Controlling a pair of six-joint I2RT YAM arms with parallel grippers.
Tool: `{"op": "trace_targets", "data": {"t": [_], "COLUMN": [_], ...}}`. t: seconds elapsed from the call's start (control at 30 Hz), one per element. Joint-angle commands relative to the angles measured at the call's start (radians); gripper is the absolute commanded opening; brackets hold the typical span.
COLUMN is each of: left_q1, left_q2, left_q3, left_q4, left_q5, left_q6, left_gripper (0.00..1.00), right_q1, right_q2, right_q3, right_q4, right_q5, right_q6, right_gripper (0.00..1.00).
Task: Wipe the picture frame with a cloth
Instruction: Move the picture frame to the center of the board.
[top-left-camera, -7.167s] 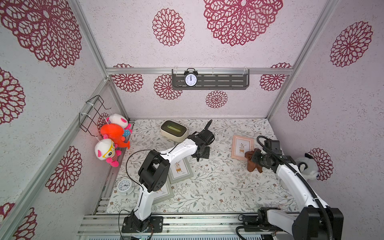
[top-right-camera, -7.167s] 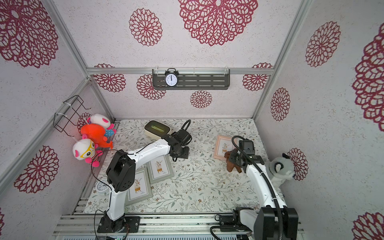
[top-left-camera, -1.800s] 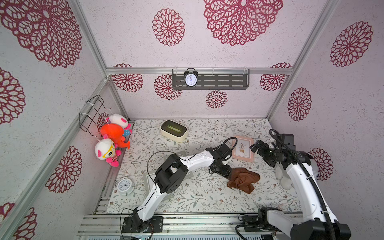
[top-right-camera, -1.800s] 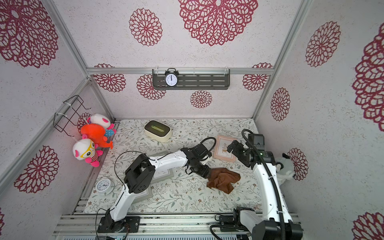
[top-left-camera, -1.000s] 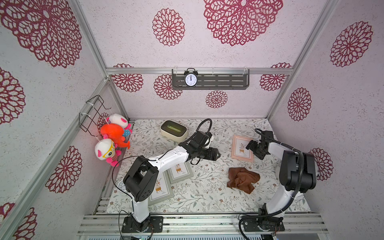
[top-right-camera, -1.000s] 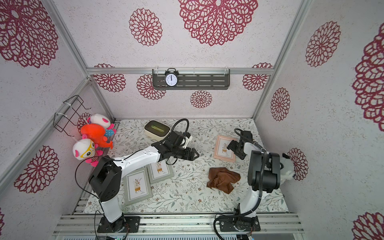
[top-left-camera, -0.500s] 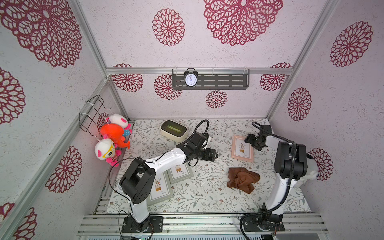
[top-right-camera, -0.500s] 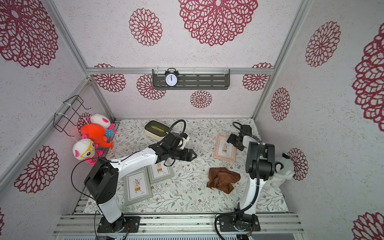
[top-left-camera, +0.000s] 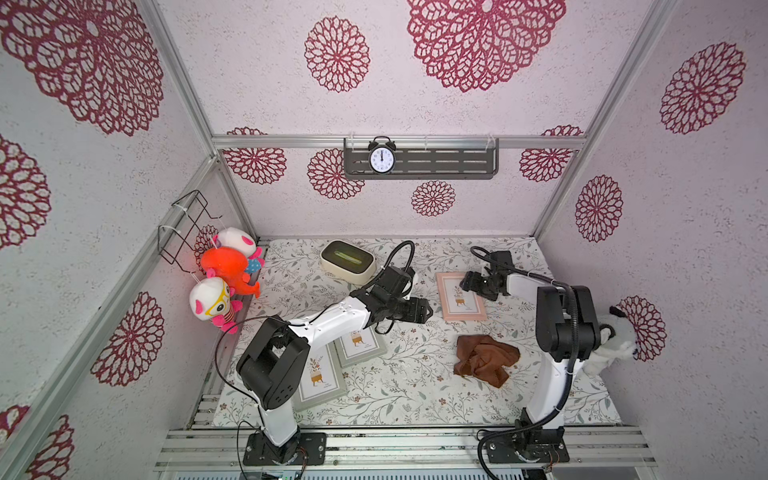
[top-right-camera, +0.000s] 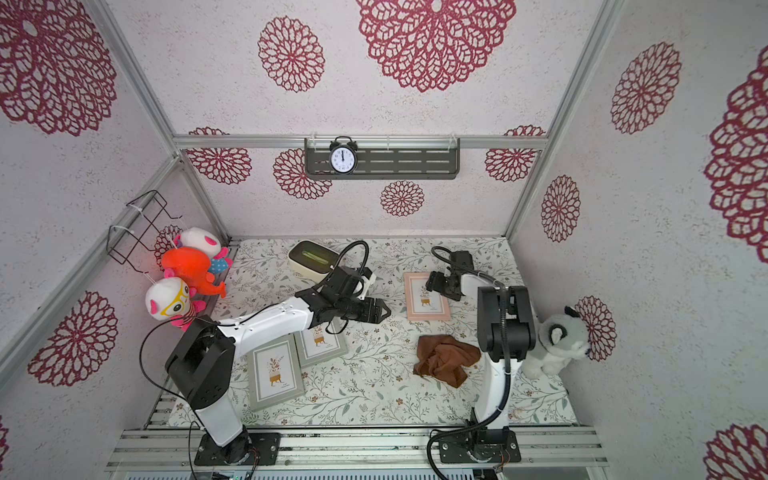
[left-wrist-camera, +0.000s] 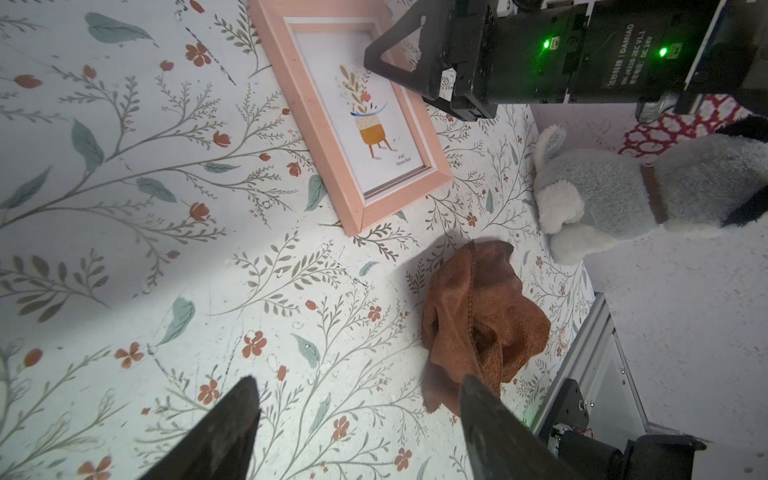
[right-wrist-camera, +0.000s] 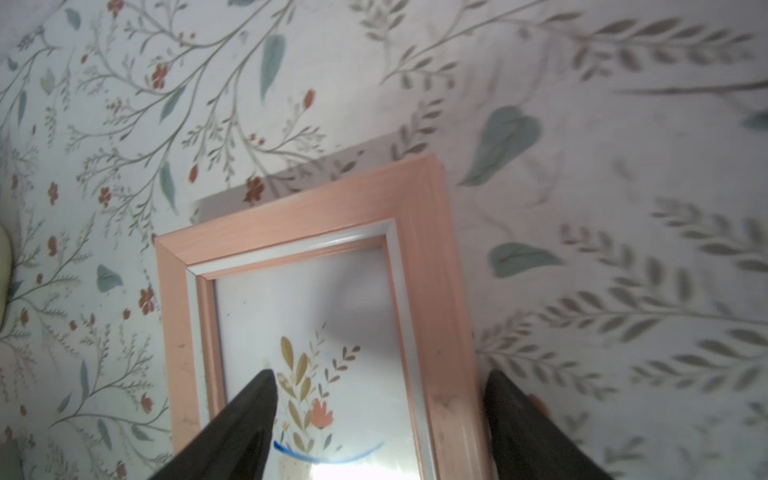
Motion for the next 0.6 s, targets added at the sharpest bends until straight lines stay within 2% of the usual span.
{"op": "trace_targets", "data": {"t": [0.0,0.27,0.57], "left_q1": [0.016,0.031,0.047], "left_q2": [-0.044,-0.063,-0.070], "left_q3": [-0.014,-0.039,-0.049], "left_q4": [0.020,0.020,0.017], "left_q5": [-0.019,-0.030,-0.031], "left_q6": [-0.003,-0.006,-0.004], "left_gripper": [0.78,0.78,0.78], "right_q1": [0.052,0.149,0.230], "right_q2": [-0.035,-0.093,-0.167], "right_q3": [-0.045,-0.157,-0.218], "right_q4": [-0.021,0.067,0.074], "right_q5": [-0.024,-0.044,-0.023], "right_q6": [0.053,0.189,0.248], "right_gripper": [0.79,0.79,0.80]}}
